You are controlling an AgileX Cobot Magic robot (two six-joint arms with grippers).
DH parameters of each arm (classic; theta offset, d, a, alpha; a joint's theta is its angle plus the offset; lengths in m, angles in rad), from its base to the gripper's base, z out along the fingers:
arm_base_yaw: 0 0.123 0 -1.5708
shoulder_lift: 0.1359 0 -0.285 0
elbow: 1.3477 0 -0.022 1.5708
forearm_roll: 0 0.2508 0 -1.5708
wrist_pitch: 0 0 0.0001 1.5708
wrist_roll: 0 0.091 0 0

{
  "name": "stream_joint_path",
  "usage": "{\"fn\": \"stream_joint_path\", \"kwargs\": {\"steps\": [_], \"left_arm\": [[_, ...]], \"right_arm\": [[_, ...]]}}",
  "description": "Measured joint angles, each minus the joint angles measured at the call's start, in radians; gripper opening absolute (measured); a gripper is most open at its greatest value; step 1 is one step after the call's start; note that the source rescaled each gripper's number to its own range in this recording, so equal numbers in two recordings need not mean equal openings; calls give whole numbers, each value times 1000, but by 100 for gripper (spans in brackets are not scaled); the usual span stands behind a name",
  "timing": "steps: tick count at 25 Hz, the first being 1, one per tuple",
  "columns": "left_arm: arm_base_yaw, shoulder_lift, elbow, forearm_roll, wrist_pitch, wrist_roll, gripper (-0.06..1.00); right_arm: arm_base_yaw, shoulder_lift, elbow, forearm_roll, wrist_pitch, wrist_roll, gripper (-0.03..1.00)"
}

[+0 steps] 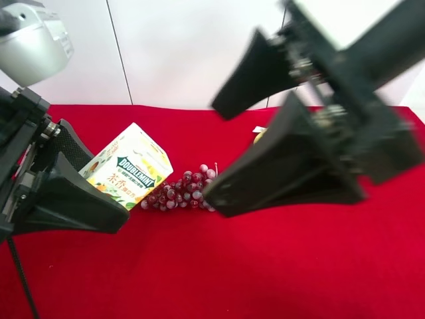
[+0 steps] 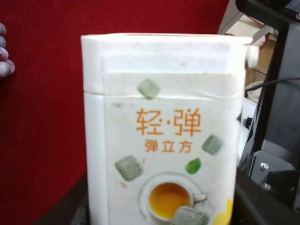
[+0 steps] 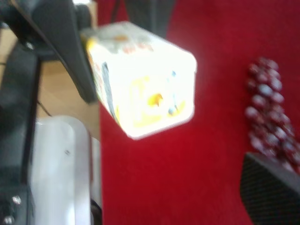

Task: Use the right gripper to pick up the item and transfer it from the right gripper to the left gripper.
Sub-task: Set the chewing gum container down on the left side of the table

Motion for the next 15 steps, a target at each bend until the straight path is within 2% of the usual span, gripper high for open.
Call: {"fn": "stream_joint_path", "kwargs": {"steps": [5, 8, 11, 15], "left_arm": [[0, 0, 0, 1, 0, 0, 0], [0, 0, 0, 1, 0, 0, 0], [0, 0, 0, 1, 0, 0, 0], [0, 0, 0, 1, 0, 0, 0]], "right_arm": [[0, -124, 0, -201, 101, 229, 100], [0, -188, 1, -287, 113, 348, 100], [0, -265, 47, -328, 113, 448, 100], [0, -394, 201, -347, 119, 554, 100]]}}
